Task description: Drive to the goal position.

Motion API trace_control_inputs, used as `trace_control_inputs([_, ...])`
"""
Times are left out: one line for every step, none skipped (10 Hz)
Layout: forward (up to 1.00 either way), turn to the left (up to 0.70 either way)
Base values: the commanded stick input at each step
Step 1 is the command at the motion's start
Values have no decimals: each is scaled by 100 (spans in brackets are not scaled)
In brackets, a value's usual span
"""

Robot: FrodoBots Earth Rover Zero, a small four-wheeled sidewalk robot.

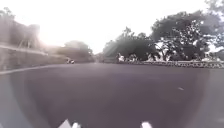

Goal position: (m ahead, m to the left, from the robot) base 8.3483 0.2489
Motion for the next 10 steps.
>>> trace_control_inputs([70, 0])
trace_control_inputs([70, 0])
trace_control_inputs([70, 0])
trace_control_inputs([70, 0])
trace_control_inputs([70, 0])
trace_control_inputs([70, 0])
trace_control_inputs([70, 0])
trace_control_inputs([70, 0])
trace_control_inputs([70, 0])
trace_control_inputs([70, 0])
